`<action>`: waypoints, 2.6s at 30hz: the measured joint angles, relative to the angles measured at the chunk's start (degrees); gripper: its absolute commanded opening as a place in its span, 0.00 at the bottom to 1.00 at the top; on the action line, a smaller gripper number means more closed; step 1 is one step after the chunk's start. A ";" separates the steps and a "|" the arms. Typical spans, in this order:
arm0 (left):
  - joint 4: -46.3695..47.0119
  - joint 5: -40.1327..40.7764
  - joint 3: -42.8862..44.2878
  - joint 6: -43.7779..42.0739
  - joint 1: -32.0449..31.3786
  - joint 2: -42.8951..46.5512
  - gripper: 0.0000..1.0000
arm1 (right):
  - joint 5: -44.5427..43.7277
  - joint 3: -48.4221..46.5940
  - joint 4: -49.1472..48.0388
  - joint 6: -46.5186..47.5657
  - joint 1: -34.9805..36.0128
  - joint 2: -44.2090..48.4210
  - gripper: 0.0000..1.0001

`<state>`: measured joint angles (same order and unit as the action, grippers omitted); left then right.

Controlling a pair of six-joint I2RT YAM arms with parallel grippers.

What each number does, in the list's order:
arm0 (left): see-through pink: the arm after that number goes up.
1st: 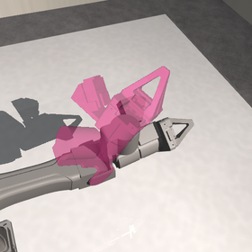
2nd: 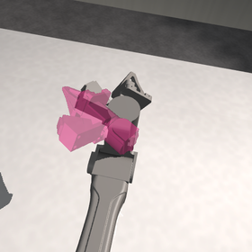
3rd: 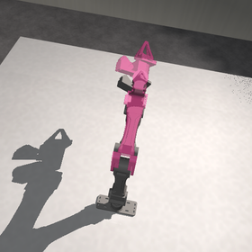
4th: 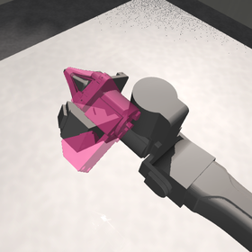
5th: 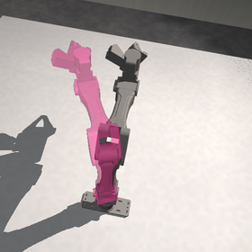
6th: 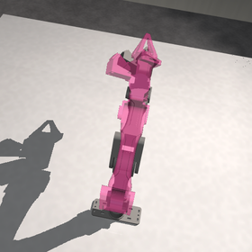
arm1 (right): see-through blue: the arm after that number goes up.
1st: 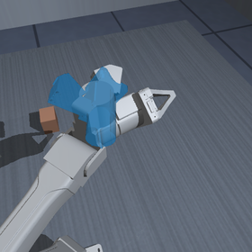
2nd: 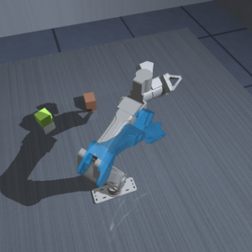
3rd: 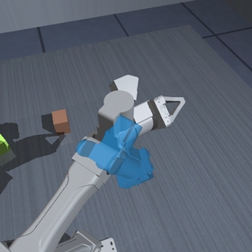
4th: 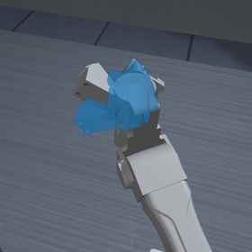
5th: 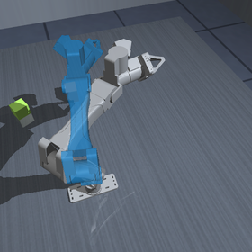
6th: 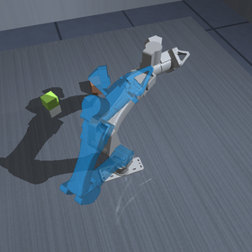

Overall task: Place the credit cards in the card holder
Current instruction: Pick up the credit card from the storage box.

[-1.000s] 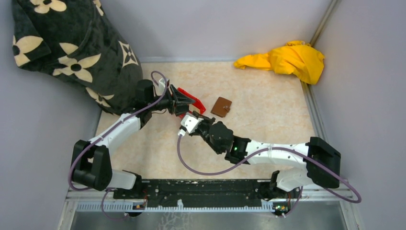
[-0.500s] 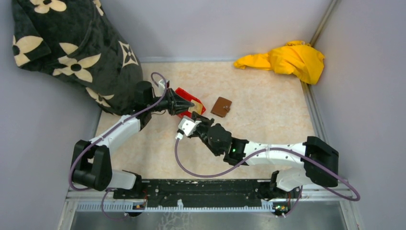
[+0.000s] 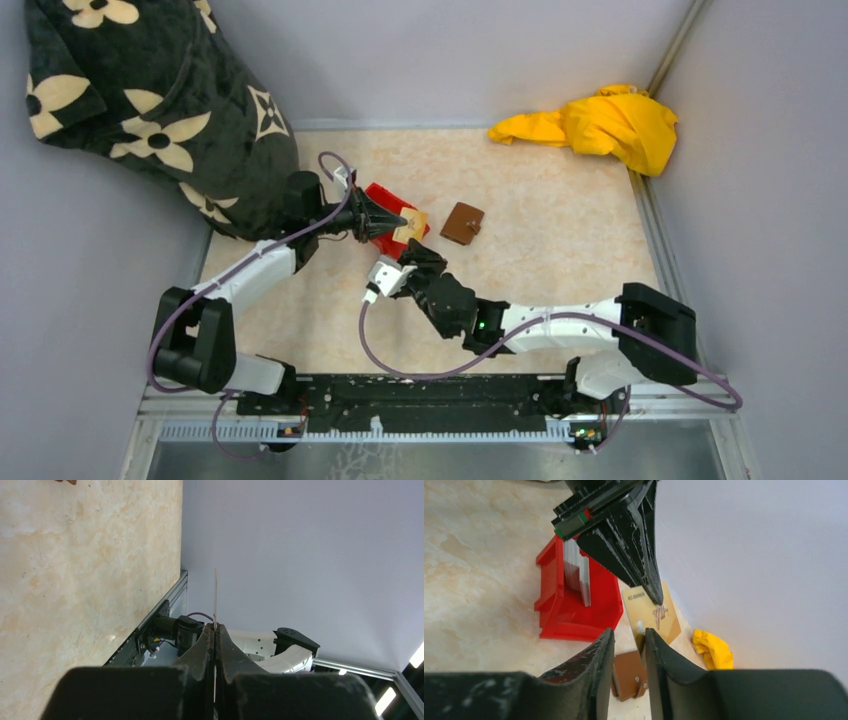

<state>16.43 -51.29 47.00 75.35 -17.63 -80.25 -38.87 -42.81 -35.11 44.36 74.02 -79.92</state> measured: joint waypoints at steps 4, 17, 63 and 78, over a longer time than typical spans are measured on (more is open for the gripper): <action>-1.33 2.36 0.22 -3.37 0.02 0.00 0.00 | -2.32 0.96 1.81 -4.46 0.11 0.37 0.55; -4.83 11.89 1.09 -14.82 0.02 0.02 0.00 | -7.54 1.95 11.47 -27.50 -0.04 9.77 0.67; 28.63 1.29 -1.79 -10.82 -3.30 -9.97 0.00 | 51.58 4.31 8.09 -97.26 -39.04 8.55 0.54; 32.79 -0.48 -0.74 -8.22 -4.28 -13.11 0.00 | 55.19 4.94 2.47 -99.56 -40.09 3.69 0.36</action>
<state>49.21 -51.77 46.26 67.13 -21.91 -93.36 16.32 -37.87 -32.64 -55.20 33.93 -76.23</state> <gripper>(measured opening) 0.006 0.456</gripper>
